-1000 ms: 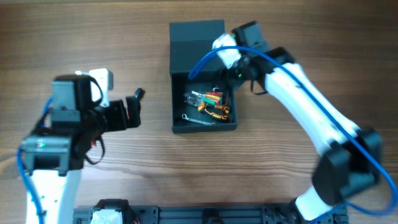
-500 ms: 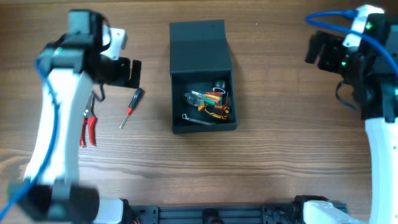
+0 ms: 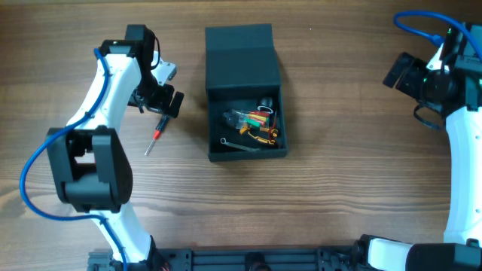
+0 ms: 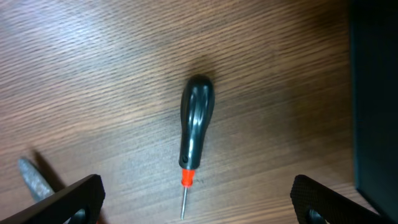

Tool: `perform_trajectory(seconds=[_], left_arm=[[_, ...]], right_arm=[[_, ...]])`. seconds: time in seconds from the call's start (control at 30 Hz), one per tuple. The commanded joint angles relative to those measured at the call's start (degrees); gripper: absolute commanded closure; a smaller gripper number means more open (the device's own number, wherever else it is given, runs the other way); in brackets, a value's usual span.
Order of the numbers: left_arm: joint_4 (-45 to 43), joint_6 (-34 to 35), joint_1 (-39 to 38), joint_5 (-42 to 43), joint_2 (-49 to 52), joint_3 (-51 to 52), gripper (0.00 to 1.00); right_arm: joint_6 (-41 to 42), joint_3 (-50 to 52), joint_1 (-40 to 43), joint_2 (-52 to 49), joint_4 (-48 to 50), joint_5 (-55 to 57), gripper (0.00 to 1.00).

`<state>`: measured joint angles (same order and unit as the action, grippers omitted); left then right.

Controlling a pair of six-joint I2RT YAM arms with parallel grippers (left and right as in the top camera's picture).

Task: Pack container
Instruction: 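Lower the left gripper and grasp the red-black screwdriver handle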

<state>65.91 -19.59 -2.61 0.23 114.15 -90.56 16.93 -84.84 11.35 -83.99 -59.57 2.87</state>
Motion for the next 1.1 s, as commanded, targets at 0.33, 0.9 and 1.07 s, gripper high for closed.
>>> perform_trajectory(seconds=[0.33, 0.9, 1.07], left_arm=[[-11.7, -4.0, 1.5, -0.3, 2.2, 9.5, 0.0], [-18.2, -2.0, 1.5, 0.9, 2.2, 17.1, 0.01], [-17.8, -1.0, 1.5, 1.8, 2.2, 17.1, 0.13]], right_arm=[[1.1, 0.4, 0.2, -0.5, 0.2, 1.5, 0.0], [1.1, 0.4, 0.1, -0.5, 0.4, 1.5, 0.0], [1.0, 0.4, 0.1, -0.5, 0.3, 1.5, 0.0]])
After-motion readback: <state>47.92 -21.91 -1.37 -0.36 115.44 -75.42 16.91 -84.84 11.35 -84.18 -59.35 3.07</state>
